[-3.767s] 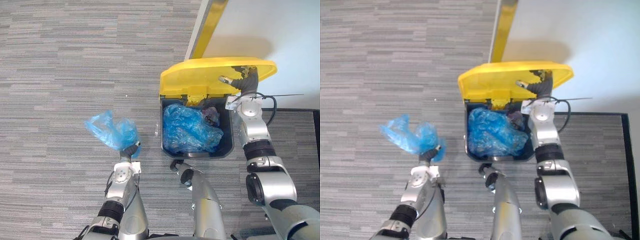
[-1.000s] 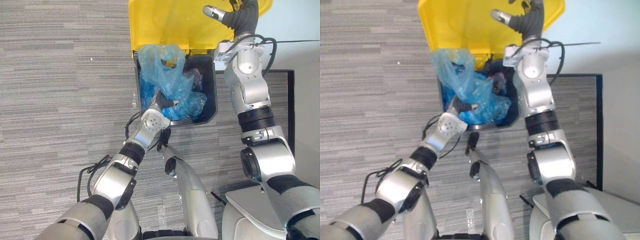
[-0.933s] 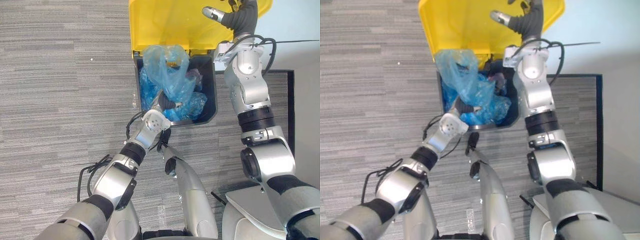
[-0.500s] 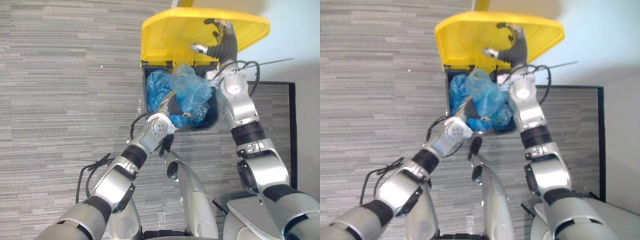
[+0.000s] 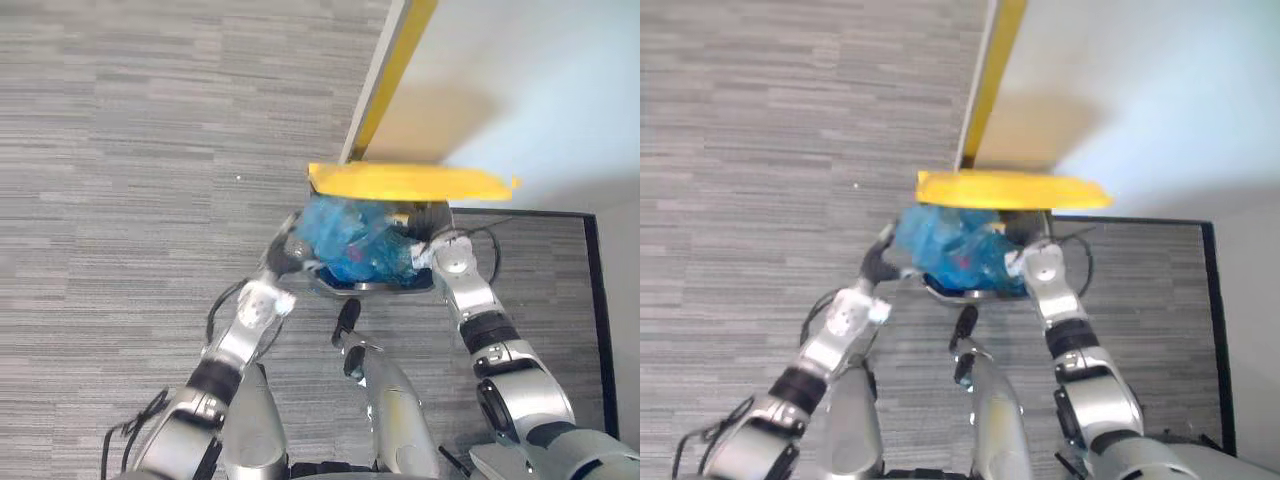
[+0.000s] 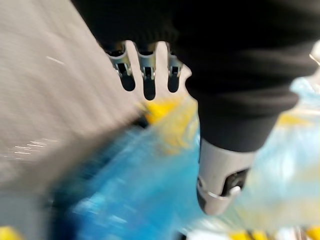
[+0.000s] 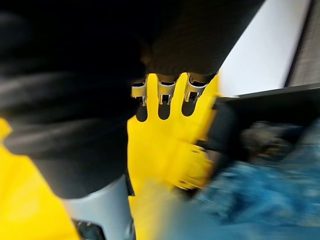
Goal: Gather rubbish on tea table into small bin, then transfer packed bag to large trash can.
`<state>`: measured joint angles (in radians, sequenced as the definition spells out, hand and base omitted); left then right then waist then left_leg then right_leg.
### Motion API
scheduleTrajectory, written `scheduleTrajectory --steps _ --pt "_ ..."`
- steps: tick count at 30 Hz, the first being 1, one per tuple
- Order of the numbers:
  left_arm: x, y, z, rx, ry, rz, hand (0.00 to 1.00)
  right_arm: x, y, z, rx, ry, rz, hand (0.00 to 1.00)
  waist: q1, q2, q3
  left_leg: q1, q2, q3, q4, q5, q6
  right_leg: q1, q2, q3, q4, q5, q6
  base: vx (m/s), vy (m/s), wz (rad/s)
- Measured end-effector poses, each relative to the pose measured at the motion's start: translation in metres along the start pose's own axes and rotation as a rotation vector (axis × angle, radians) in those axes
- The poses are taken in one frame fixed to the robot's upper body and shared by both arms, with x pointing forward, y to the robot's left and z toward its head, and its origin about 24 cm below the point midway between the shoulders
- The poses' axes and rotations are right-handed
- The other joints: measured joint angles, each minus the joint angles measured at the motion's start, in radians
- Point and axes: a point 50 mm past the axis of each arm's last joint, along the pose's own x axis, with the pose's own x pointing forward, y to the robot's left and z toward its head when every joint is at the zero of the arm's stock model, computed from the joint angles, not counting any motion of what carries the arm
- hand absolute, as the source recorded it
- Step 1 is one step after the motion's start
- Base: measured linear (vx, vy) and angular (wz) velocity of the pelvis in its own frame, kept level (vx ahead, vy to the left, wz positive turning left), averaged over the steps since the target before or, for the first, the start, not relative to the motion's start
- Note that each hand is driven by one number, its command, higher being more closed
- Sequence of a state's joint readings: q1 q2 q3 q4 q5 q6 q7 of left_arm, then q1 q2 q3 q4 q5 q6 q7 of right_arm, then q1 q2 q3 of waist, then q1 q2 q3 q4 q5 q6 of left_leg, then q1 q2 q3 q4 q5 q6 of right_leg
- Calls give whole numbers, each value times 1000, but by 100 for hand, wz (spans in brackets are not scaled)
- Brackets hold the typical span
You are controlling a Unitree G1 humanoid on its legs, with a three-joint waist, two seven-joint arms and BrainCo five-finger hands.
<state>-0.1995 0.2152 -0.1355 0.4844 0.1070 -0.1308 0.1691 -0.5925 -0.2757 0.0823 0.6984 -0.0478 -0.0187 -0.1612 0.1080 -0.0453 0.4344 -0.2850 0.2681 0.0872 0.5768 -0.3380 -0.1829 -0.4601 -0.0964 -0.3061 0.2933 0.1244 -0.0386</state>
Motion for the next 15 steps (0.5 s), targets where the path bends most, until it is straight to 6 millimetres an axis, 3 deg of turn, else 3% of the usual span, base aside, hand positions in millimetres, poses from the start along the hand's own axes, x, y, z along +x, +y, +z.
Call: scheduleTrajectory --steps 1,3,5,7,8,9,10,11,12,13,14,15 --pt "-13 7 -30 -8 118 29 0 -4 2 -14 -23 46 8 0 7 1 -2 28 -11 14 0 -3 6 15 -9 13 7 0 5 -38 53 -8" --pt "-27 12 -59 -11 243 49 0 -9 7 -24 -26 76 20 0 7 2 -2 48 -25 26 6 -7 13 29 -22 26 10 4 16 -69 64 -10" --pt "-41 13 -82 -17 345 62 0 -16 14 -34 -12 106 36 0 5 2 -3 57 -30 41 40 -19 24 35 -29 47 22 11 28 -104 75 -19" --pt "-50 10 -96 -43 421 73 0 -26 22 -46 10 136 52 0 2 -1 -11 59 -36 57 56 -22 27 40 -33 65 -3 25 69 -131 71 -29" --pt "-59 2 -107 -81 486 78 0 -40 34 -60 53 180 69 0 0 3 -36 63 -12 85 18 7 39 26 -34 59 4 -52 136 -123 24 -28" --pt "-65 -1 -113 -98 521 85 0 -52 46 -71 87 221 91 0 -14 0 -45 77 -14 96 -13 30 35 -19 -61 62 202 -101 68 -100 11 -25" --pt "-69 -2 -116 -107 541 87 0 -59 53 -78 105 248 103 0 -19 -5 -51 89 -15 100 -29 39 33 -28 -71 68 310 -137 50 -66 -13 -10" --pt "-73 -4 -120 -111 567 87 0 -73 63 -90 132 295 126 0 -23 -13 -67 109 -16 110 -53 52 30 -22 -81 81 439 -188 49 0 -109 -13" --pt "-88 -9 -130 -114 621 79 0 -104 79 -117 162 401 158 0 -26 -30 -121 121 -17 117 -85 66 15 31 -87 117 536 -307 71 23 -155 -12" --pt "-91 -10 -132 -117 631 78 0 -115 82 -126 162 437 164 0 -27 -37 -135 119 -20 118 -87 68 11 44 -83 125 502 -333 86 45 -199 -10" --pt "-95 -14 -135 -145 658 88 0 -133 84 -144 159 518 167 0 -41 -30 -154 115 -17 112 -111 72 7 102 -38 113 368 -377 101 19 -136 -45" --pt "-98 -25 -137 -200 693 95 0 -148 83 -162 167 612 155 0 -26 0 -182 117 3 104 -199 106 52 144 23 111 207 -339 55 -8 -115 -63"
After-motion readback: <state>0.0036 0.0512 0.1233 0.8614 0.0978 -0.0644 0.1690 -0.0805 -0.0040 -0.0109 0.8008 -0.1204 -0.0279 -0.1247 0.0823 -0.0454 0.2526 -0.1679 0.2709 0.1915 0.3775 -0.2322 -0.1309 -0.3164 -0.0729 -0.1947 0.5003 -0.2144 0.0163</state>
